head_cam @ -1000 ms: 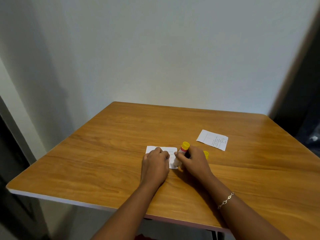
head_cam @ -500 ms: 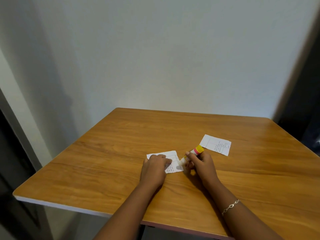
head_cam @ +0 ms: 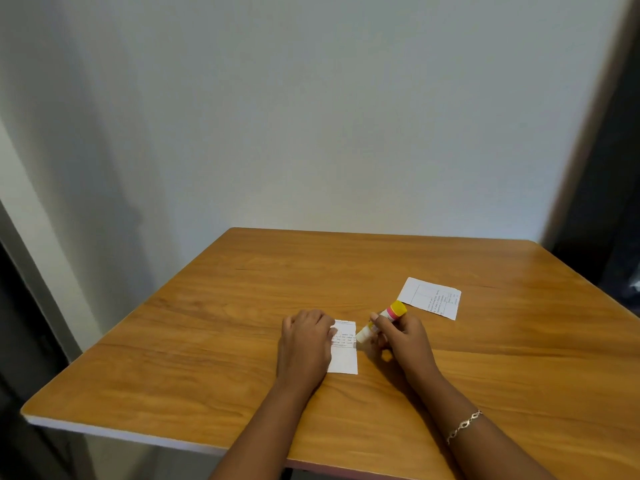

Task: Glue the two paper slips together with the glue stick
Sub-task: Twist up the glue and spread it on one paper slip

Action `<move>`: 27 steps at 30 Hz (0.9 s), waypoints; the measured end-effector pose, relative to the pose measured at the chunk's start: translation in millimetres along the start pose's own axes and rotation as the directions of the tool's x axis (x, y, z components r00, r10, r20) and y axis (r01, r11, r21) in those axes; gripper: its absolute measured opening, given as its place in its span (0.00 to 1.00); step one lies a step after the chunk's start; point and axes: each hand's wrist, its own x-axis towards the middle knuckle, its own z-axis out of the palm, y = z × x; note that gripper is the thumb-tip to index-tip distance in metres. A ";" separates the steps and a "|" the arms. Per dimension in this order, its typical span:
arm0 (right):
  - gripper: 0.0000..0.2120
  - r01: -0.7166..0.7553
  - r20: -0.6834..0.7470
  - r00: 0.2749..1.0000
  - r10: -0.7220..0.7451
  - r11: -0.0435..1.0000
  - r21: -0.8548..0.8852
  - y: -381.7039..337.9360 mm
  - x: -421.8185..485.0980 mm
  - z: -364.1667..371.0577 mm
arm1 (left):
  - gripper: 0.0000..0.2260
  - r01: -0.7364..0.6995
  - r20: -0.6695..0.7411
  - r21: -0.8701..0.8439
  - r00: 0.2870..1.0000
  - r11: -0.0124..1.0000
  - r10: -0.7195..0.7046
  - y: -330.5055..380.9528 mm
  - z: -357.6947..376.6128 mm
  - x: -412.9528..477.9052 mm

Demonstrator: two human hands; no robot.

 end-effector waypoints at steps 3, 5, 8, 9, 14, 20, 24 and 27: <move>0.13 0.031 -0.024 0.999 -0.033 0.996 -0.083 -1.7 4.7 3.0 | 0.08 0.013 0.017 -0.217 1.000 0.976 -0.009 -4.1 -0.2 -0.7; 0.14 0.058 -0.050 0.997 -0.066 0.987 -0.152 -1.2 12.6 5.1 | 0.06 -0.008 0.057 -0.237 0.998 0.972 0.022 -4.1 -1.6 -0.3; 0.13 0.057 -0.049 0.996 -0.068 0.977 -0.206 -0.9 23.7 9.3 | 0.06 -0.025 0.098 -0.230 0.994 0.973 0.049 -2.7 -1.9 -1.1; 0.12 0.051 -0.042 0.997 -0.061 0.977 -0.209 -1.9 26.2 11.0 | 0.06 -0.028 0.086 -0.233 0.995 0.972 0.049 -3.1 -1.8 -1.0; 0.11 0.030 -0.051 0.998 -0.043 0.975 -0.222 -5.3 33.4 19.6 | 0.07 -0.032 0.061 -0.246 0.997 0.969 0.048 -3.2 -1.2 -1.2; 0.12 0.051 -0.057 0.996 -0.072 0.952 -0.302 -7.1 34.9 26.3 | 0.08 -0.016 0.081 -0.245 0.996 0.969 0.037 -3.3 -1.0 -0.2; 0.08 0.082 -0.026 0.995 -0.097 0.935 -0.345 -7.9 34.5 28.2 | 0.08 -0.007 0.090 -0.245 0.996 0.970 0.030 -4.4 0.2 -0.2; 0.09 0.092 -0.013 0.995 -0.104 0.925 -0.368 -7.5 34.8 28.5 | 0.08 -0.005 0.102 -0.241 0.994 0.971 0.030 -4.7 0.9 0.4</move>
